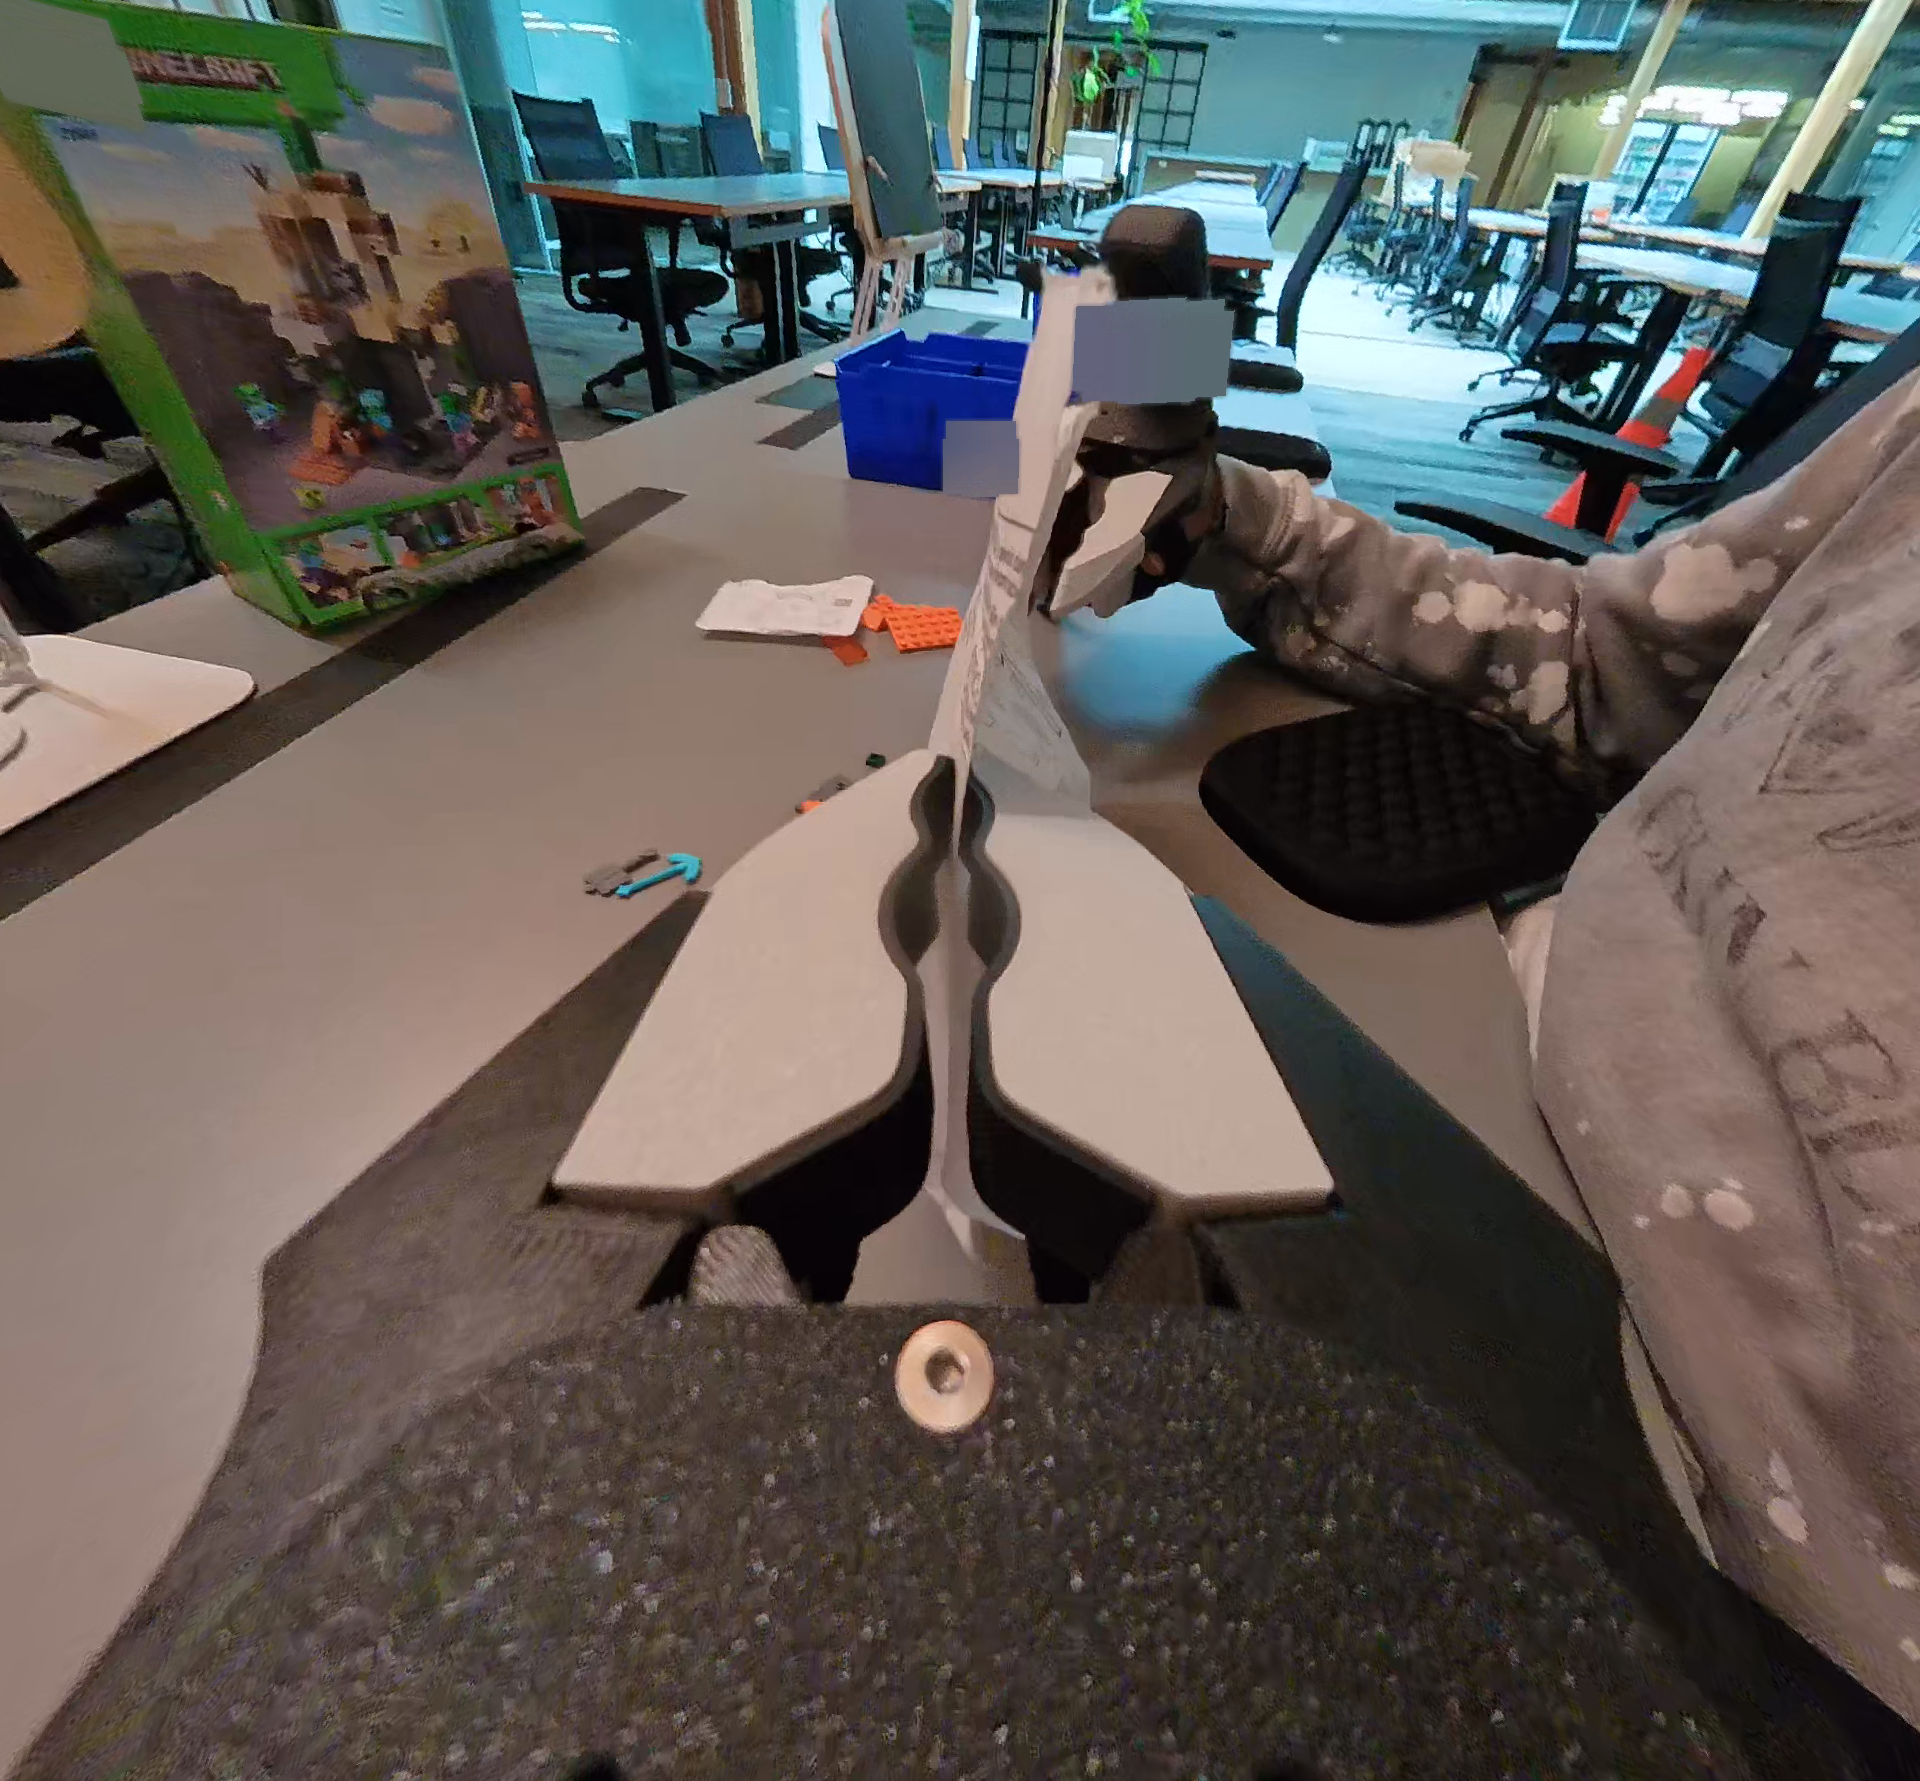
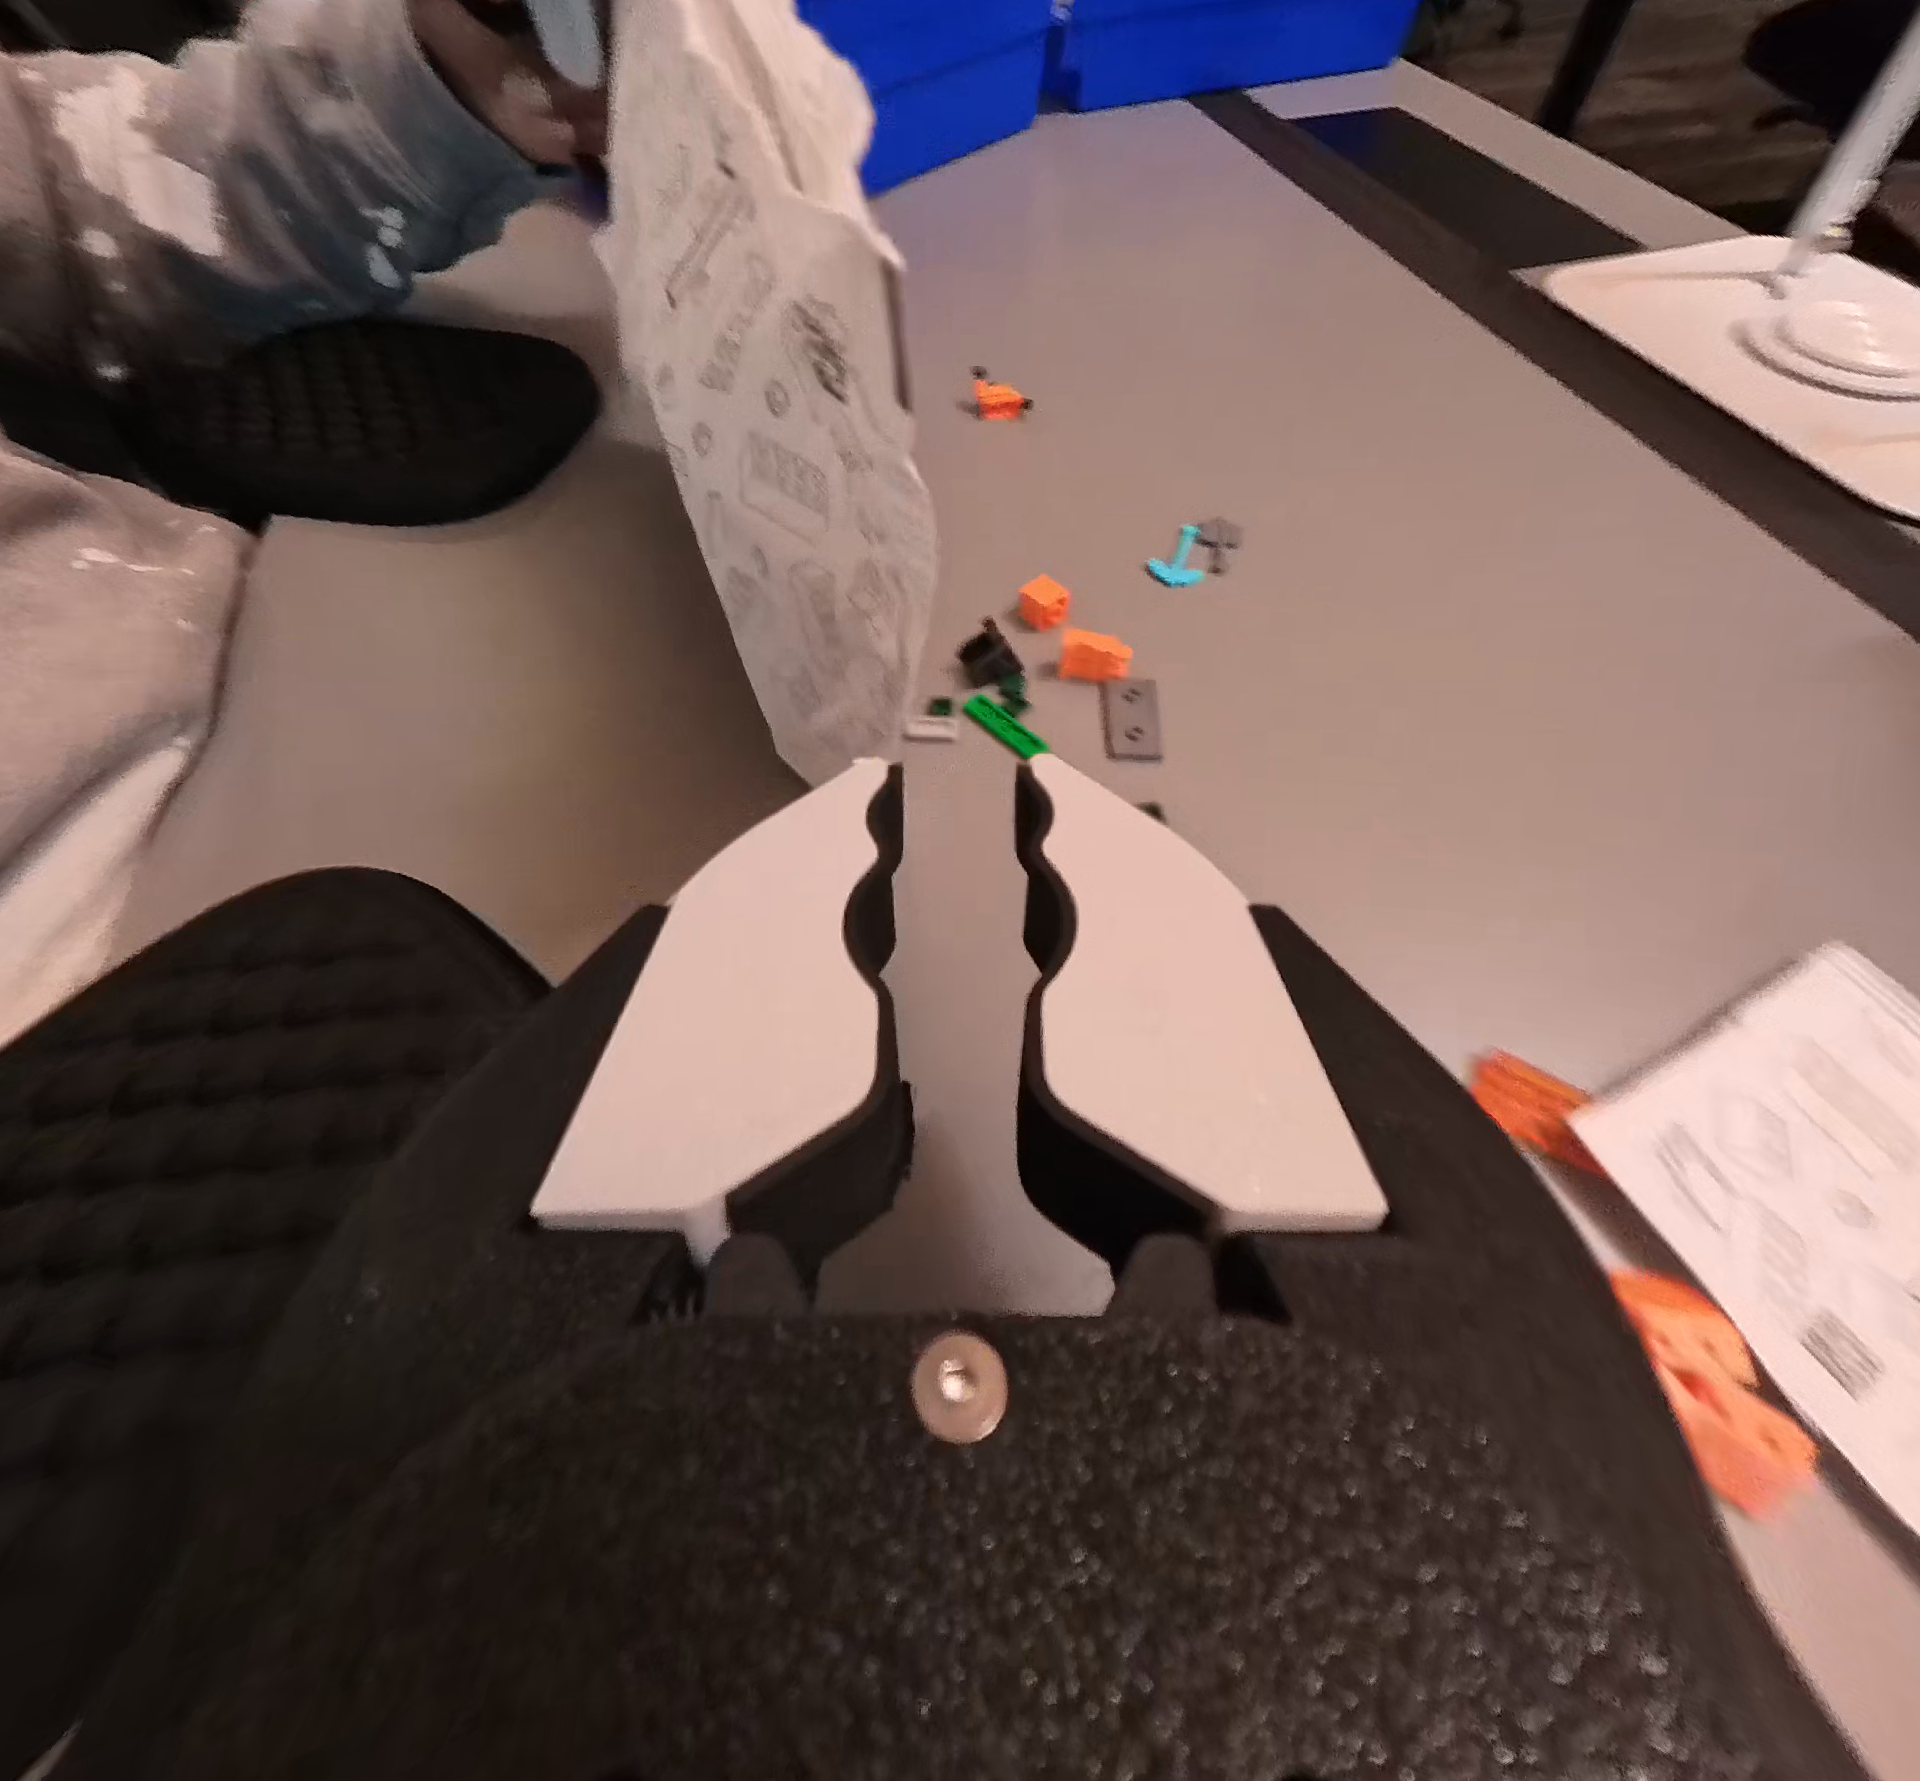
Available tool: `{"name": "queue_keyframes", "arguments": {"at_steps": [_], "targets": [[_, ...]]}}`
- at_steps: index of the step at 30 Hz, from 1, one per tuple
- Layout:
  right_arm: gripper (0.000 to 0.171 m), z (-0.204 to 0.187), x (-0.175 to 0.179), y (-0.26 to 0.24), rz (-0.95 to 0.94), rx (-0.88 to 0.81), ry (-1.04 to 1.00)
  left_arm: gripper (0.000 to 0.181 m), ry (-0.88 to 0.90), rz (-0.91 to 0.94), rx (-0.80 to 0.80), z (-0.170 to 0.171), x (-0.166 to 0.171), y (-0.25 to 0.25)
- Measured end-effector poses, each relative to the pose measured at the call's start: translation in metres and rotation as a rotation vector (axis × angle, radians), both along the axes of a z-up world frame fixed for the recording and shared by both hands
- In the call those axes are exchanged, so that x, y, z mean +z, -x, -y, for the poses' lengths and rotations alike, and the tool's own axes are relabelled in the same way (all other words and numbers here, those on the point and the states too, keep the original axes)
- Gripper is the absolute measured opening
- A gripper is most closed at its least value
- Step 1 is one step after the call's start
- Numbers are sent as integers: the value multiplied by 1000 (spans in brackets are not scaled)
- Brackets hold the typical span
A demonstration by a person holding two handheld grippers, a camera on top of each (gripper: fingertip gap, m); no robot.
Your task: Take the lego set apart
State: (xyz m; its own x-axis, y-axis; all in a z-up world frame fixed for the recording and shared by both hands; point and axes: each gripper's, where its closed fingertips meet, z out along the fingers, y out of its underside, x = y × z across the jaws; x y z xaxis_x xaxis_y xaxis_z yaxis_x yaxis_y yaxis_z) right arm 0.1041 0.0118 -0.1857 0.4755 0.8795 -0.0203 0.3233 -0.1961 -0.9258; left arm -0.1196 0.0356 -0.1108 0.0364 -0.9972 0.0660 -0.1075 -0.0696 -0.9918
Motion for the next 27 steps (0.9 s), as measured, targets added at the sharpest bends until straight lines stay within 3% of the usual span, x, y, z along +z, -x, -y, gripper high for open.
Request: {"name": "queue_keyframes", "arguments": {"at_steps": [7,10,14,18,23,27], "targets": [[19,-36,11,-111,17,-478,-72,0,52,33,71,-21,-9,21],[19,-41,12,-140,-36,-575,-55,0,85,111,102,-30,2,34],[18,-45,11,-147,-99,-605,-53,1,34,182,132,-41,36,45],[18,-47,0,-137,-20,-584,-49,0,-13,228,214,-70,76,52],[18,-47,-13,-123,48,-538,-28,0,26,320,315,-133,106,42],[18,-46,-19,-114,64,-512,-13,1,224,407,318,-198,92,14]]}}
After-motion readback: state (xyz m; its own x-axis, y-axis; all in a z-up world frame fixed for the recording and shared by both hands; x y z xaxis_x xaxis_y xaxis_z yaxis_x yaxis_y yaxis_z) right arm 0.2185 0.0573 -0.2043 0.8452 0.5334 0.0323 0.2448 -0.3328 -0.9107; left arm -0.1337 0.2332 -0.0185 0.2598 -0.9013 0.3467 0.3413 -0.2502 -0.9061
